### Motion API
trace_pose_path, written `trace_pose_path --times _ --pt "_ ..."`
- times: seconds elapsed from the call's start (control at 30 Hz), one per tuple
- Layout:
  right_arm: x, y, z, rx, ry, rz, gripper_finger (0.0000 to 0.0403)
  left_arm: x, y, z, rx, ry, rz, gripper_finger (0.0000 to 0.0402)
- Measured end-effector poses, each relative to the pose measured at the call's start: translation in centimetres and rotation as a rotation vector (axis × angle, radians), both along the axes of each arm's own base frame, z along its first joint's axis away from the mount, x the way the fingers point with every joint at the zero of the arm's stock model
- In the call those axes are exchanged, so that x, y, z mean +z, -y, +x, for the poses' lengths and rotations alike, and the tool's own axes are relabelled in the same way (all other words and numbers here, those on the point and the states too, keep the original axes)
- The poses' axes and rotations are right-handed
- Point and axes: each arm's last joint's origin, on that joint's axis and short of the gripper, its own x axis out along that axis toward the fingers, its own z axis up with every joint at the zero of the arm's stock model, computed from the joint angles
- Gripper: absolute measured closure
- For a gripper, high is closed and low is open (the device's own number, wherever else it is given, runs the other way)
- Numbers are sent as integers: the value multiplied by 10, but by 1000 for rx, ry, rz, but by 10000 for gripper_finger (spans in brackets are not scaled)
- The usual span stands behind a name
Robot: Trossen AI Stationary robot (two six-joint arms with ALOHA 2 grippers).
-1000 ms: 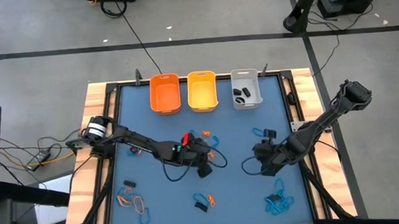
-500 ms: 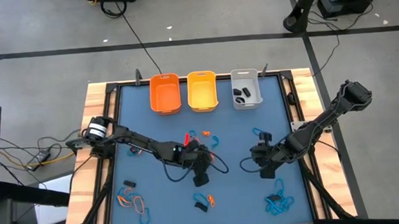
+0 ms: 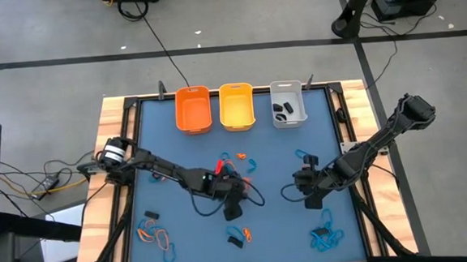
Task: Sort rubber bands into baskets
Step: Put the black rubber band into the gray bin
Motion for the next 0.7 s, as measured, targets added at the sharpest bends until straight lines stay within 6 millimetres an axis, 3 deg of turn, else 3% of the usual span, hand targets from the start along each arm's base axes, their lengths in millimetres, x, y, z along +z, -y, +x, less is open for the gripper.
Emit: trace_pose_path --times 0.37,0.7 --pt "0 0 0 1 0 -1 259 -1 3 -1 24 13 51 289" --pt "0 0 0 1 0 -1 259 -13 7 -6 0 45 19 293"
